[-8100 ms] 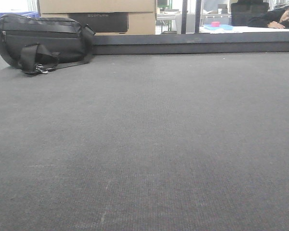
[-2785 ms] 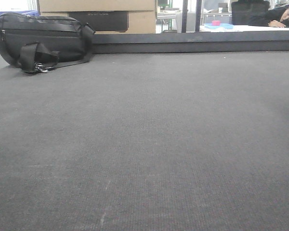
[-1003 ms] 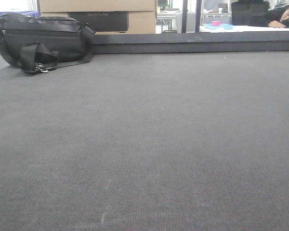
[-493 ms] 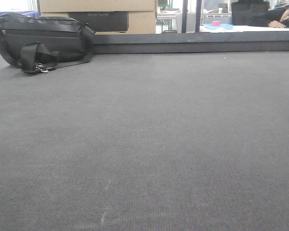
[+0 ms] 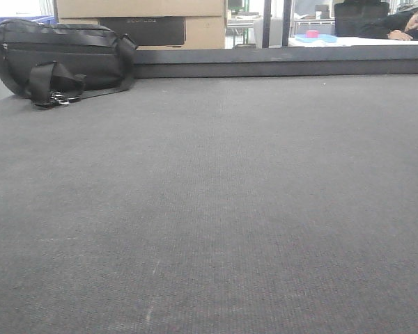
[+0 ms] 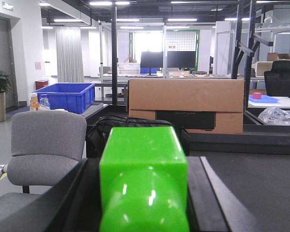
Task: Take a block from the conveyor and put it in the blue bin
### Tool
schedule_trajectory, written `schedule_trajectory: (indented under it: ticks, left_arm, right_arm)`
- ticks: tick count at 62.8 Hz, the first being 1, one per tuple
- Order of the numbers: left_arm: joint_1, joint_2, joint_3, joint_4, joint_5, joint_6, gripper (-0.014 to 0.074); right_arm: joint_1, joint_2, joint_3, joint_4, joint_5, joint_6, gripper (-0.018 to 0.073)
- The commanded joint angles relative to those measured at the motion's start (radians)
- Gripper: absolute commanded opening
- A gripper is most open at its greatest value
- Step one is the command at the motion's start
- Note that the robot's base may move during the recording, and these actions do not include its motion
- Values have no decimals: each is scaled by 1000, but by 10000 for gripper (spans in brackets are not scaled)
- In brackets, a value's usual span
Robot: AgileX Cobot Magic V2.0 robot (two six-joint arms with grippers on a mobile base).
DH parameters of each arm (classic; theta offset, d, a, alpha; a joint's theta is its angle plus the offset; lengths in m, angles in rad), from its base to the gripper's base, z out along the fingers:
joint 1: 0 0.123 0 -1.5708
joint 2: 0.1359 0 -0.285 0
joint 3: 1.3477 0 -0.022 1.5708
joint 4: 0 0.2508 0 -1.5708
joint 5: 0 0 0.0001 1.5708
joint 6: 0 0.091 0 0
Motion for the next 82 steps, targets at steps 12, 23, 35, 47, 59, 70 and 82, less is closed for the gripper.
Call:
schedule_trajectory:
  ticks: [12,23,35,47,59,70,82]
  left_arm:
    - [-1,-4,0,-10,-17,2,-111]
    - [-17,-4,0,-10,-19,2,-111]
    - [-36,-4,0,-10,-19,2,-111]
    - [-38,-4,0,-10,-19,2,-111]
    - [-38,-4,0,-10,-19,2,-111]
    - [-38,-4,0,-10,-19,2,-111]
    - [-38,-4,0,-10,-19,2,-111]
  right_arm:
    - [-1,-5,-8,-4,-25,-4,-162]
    - [-1,-5,-8,-4,-25,-4,-162]
    - [-1,-5,-8,-4,-25,-4,-162]
    - [-1,-5,-8,-4,-25,-4,-162]
    - [-1,-5,-8,-4,-25,-4,-162]
    - [-1,-5,-8,-4,-25,-4,-162]
    - [-1,-5,-8,-4,-25,-4,-162]
